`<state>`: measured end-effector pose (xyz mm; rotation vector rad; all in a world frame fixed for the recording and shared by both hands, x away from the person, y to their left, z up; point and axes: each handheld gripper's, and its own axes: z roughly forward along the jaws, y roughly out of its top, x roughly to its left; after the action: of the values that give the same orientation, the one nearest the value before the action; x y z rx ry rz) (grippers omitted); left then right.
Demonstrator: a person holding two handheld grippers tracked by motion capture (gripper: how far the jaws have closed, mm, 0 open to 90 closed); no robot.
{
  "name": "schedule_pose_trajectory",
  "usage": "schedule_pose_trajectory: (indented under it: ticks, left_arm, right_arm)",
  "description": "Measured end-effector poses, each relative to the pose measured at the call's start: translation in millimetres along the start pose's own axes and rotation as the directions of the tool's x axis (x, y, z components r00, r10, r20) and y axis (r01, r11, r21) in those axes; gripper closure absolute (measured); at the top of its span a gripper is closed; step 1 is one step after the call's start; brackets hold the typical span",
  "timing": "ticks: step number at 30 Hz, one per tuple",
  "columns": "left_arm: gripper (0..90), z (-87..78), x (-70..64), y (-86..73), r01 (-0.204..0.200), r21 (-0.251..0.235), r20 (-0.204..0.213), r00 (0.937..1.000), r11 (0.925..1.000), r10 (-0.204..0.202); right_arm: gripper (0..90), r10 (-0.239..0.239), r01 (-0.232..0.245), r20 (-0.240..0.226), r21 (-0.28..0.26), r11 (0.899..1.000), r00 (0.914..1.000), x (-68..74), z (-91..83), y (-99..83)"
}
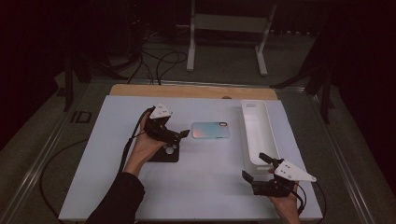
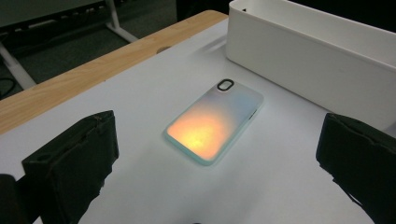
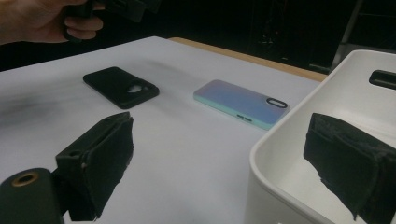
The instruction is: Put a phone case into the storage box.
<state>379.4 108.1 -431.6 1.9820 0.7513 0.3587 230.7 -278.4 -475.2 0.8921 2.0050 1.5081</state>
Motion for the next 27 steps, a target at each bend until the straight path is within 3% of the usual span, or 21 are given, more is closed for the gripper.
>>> schedule_pose_trajectory:
  ticks: [27]
  left_arm:
    - [0.0,55.6,-3.8,25.4,-0.030,0.058,0.016,0.9994,0.9979,0.029]
  right_arm:
    - [8.4,0.024,-0.024,-0.001,-0.029,0.999,0.9997,-4.3,-2.3,2.0]
